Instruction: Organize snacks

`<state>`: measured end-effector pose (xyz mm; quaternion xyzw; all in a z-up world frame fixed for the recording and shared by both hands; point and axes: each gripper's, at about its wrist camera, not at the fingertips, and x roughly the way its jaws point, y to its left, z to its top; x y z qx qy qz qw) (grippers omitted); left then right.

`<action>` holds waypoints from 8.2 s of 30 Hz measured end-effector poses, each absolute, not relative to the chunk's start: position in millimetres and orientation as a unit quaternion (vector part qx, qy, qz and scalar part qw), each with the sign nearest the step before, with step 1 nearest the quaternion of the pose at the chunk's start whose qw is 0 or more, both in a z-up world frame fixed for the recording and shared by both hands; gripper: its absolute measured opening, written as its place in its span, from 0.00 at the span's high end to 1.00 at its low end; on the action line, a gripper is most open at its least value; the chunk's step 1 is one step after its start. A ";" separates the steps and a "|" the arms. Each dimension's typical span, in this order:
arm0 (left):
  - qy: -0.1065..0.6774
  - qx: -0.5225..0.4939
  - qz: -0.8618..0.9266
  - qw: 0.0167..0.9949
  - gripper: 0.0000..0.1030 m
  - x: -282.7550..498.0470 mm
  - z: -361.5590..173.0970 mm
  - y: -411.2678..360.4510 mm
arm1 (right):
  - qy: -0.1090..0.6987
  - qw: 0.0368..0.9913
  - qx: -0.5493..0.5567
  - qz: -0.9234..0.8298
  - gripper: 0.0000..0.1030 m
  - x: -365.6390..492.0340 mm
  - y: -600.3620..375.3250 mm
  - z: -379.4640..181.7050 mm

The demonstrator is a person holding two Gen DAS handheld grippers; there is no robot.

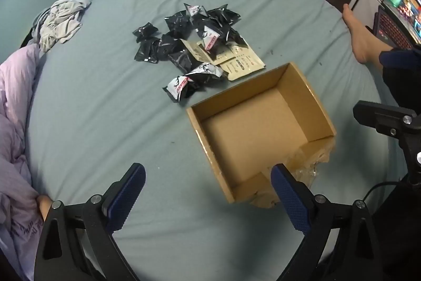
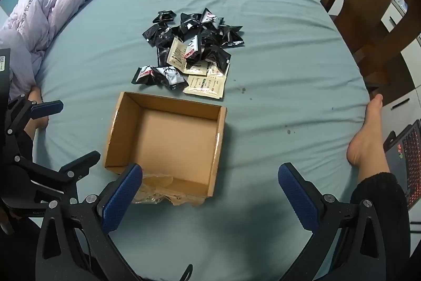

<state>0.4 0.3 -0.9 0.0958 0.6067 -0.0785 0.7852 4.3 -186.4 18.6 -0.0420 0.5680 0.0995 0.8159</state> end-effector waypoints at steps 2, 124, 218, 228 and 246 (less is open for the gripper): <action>0.613 0.088 -0.085 0.781 0.05 1.3 -1.7 1.4 | 0.570 0.815 -0.039 0.098 0.00 4.3 -186.5 17.7; 0.634 0.108 -0.061 0.763 0.05 12.3 -21.0 5.8 | 0.602 0.795 0.003 0.080 0.00 148.0 -238.9 -33.9; 0.690 0.033 0.007 0.723 0.05 177.9 -118.4 39.5 | 0.678 0.707 0.040 0.196 0.73 150.0 -263.8 -68.0; 0.713 0.091 -0.028 0.695 0.52 174.0 -154.8 5.8 | 0.687 0.703 0.018 0.181 0.73 149.6 -253.1 -76.1; 0.599 0.073 -0.007 0.797 0.71 92.7 -30.9 38.8 | 0.645 0.734 -0.007 0.212 0.73 124.5 -197.4 -15.2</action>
